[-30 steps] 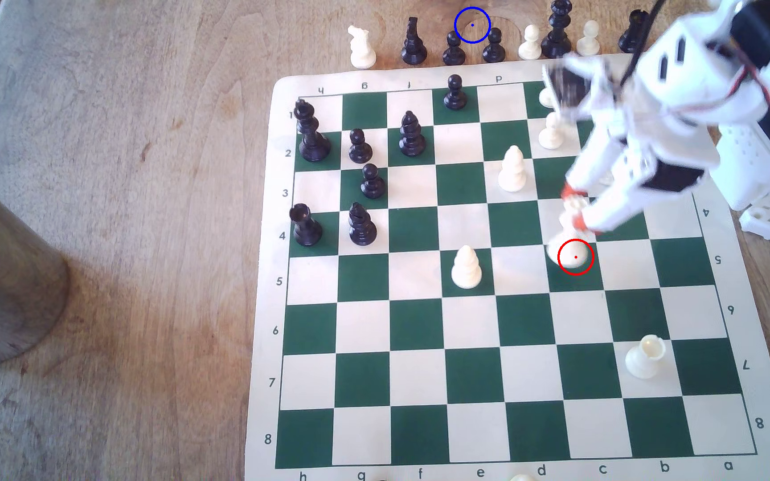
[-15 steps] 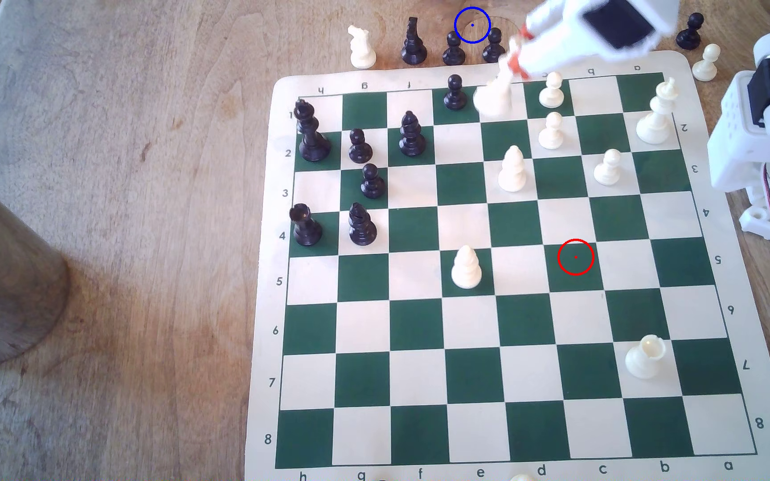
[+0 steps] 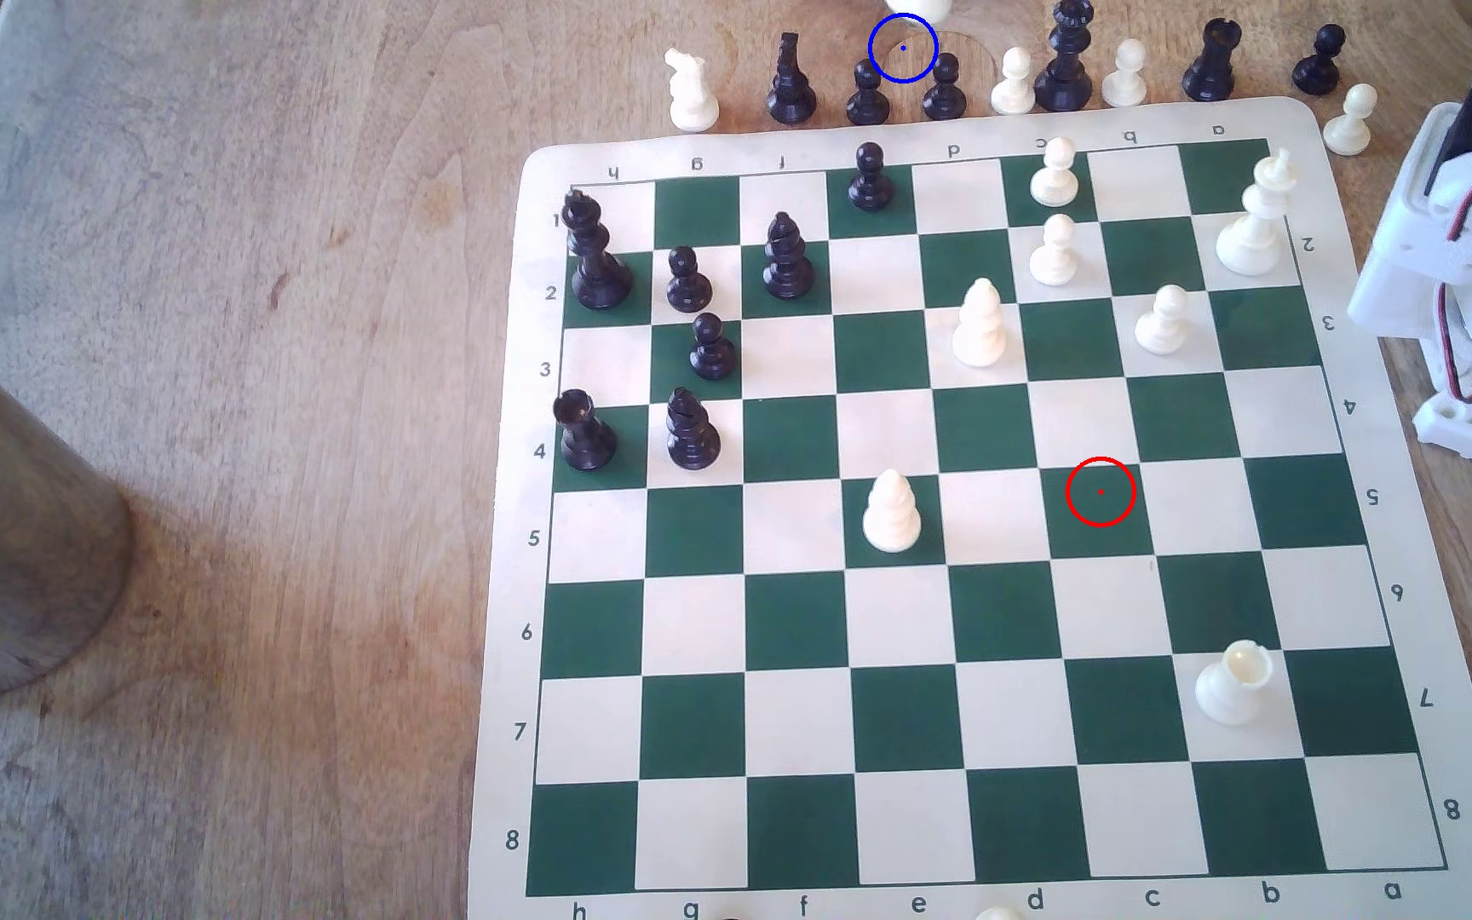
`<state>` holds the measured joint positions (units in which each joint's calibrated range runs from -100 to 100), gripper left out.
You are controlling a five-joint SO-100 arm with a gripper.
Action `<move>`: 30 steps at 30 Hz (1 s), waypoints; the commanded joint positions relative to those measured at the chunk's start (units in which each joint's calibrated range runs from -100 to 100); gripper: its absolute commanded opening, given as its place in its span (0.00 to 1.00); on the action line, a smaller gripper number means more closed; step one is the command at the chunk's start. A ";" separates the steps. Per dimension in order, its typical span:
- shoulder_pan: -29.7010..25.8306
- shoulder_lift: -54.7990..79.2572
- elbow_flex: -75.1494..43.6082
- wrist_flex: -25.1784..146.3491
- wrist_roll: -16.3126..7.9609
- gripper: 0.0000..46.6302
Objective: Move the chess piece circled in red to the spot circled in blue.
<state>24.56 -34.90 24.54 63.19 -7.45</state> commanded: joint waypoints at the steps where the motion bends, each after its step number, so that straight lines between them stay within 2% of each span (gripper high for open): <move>1: 3.09 5.02 -5.32 -5.69 0.63 0.01; 18: 7.47 19.02 -4.59 -16.50 2.74 0.01; 30: 7.32 24.12 -1.96 -20.35 3.57 0.01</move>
<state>32.23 -11.35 24.54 45.02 -4.18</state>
